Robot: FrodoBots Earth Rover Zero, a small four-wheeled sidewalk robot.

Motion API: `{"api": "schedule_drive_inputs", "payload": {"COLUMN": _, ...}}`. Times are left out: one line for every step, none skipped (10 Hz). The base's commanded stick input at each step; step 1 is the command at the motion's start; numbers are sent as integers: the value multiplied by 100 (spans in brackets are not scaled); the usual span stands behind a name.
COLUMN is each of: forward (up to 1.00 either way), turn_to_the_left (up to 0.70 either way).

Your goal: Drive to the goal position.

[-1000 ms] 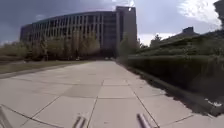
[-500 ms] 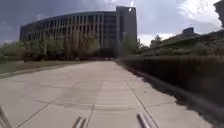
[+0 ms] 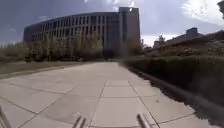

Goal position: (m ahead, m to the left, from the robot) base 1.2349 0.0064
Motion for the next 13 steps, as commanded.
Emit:
{"api": "schedule_drive_inputs", "payload": {"forward": 70, "turn_to_the_left": 0}}
{"api": "schedule_drive_inputs", "payload": {"forward": 70, "turn_to_the_left": 0}}
{"api": "schedule_drive_inputs", "payload": {"forward": 70, "turn_to_the_left": 0}}
{"api": "schedule_drive_inputs", "payload": {"forward": 70, "turn_to_the_left": 0}}
{"api": "schedule_drive_inputs", "payload": {"forward": 70, "turn_to_the_left": 0}}
{"api": "schedule_drive_inputs", "payload": {"forward": 70, "turn_to_the_left": 0}}
{"api": "schedule_drive_inputs", "payload": {"forward": 70, "turn_to_the_left": 0}}
{"api": "schedule_drive_inputs", "payload": {"forward": 70, "turn_to_the_left": 0}}
{"api": "schedule_drive_inputs", "payload": {"forward": 70, "turn_to_the_left": 0}}
{"api": "schedule_drive_inputs", "payload": {"forward": 70, "turn_to_the_left": 0}}
{"api": "schedule_drive_inputs", "payload": {"forward": 70, "turn_to_the_left": 0}}
{"api": "schedule_drive_inputs", "payload": {"forward": 70, "turn_to_the_left": 0}}
{"api": "schedule_drive_inputs", "payload": {"forward": 70, "turn_to_the_left": 0}}
